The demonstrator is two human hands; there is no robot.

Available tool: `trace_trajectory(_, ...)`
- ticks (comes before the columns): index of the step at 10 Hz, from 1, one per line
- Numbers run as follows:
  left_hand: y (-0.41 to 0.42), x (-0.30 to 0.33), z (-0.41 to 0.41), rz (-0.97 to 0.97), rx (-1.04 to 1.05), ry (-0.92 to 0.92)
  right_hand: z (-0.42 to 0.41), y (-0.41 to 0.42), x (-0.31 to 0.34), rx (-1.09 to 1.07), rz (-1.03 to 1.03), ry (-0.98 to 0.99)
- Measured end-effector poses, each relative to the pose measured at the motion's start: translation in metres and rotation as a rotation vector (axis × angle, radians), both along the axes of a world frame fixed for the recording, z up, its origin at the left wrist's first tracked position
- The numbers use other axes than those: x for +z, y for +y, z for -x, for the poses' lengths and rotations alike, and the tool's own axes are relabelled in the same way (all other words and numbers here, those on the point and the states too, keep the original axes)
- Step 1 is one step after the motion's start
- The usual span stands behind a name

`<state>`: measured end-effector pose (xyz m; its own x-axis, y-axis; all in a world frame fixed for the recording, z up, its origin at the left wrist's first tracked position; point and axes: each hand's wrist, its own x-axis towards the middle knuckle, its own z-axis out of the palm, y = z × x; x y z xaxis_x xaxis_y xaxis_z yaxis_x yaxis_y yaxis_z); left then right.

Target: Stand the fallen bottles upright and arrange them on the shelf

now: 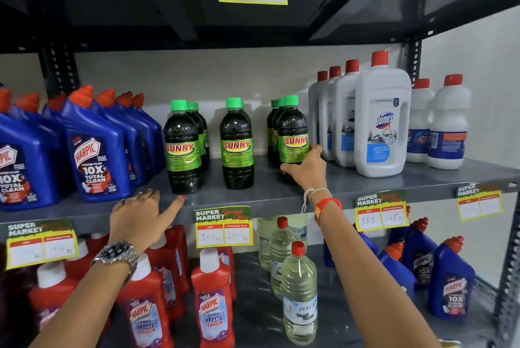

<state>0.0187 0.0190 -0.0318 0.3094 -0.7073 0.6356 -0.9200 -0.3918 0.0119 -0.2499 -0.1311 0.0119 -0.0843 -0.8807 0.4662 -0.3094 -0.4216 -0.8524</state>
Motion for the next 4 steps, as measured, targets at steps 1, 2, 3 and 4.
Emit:
trace_trajectory(1, -0.0003, -0.0006, -0.0007, -0.003, 0.004, -0.007, -0.0001, -0.0007, -0.0004, 0.008, -0.004, -0.006)
trace_trajectory(2, 0.0008, 0.0003, 0.0014, -0.002, 0.010, -0.021, 0.0012, 0.0023, -0.0001, 0.012, -0.017, -0.002)
trace_trajectory(3, 0.0014, 0.0011, 0.0033, 0.009, 0.011, -0.005, 0.0001, -0.0001, -0.0012, 0.012, -0.021, -0.001)
trace_trajectory(4, 0.0009, 0.0010, 0.0057, 0.020, 0.032, 0.021, 0.0038, 0.0064, 0.0005, 0.000, -0.007, -0.019)
